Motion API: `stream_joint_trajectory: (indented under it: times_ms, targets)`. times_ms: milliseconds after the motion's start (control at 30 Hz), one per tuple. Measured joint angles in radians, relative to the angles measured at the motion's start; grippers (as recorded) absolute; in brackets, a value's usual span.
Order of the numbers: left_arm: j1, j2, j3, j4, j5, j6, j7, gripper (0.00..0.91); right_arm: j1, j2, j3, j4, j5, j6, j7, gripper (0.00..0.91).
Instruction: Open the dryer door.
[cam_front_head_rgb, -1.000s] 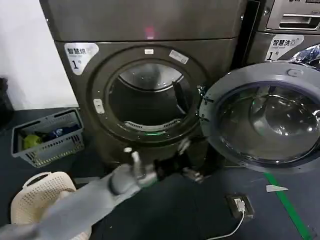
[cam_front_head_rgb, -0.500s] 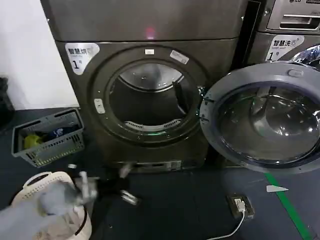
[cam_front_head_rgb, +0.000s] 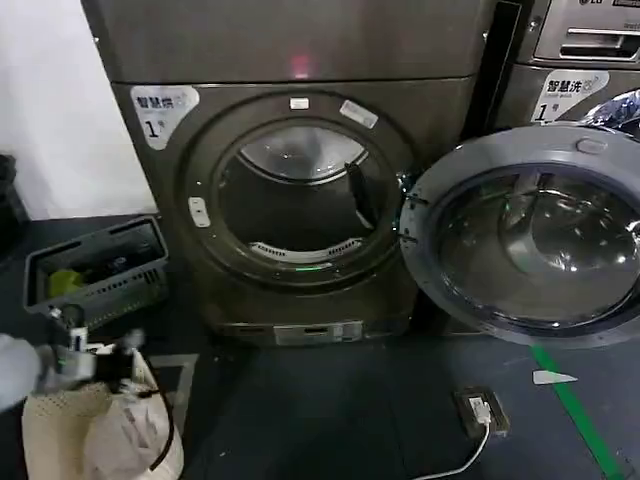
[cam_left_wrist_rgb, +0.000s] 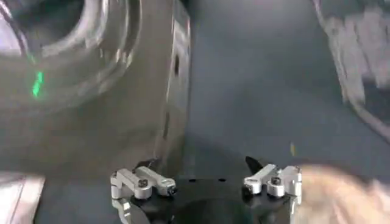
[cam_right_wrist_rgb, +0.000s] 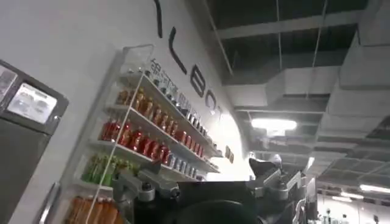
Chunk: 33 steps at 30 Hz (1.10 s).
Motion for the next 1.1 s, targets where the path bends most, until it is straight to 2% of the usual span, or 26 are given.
stream_joint_trajectory:
  times_ms: [133,467,1100]
  targets:
    - [0.015,0.025,-0.004,0.011,0.048,0.002,0.012,0.907,-0.004,-0.002,0.001,-0.006,0.003,-0.001,-0.003,0.907]
    - [0.038,0.059,0.031,0.069,0.187,-0.077,0.022,0.907,-0.023,0.011,0.016,0.013,0.006,0.0,-0.015,0.907]
    - [0.015,0.051,0.055,0.152,0.301,-0.102,0.044,0.907,-0.04,0.032,0.027,0.042,0.008,-0.002,-0.013,0.907]
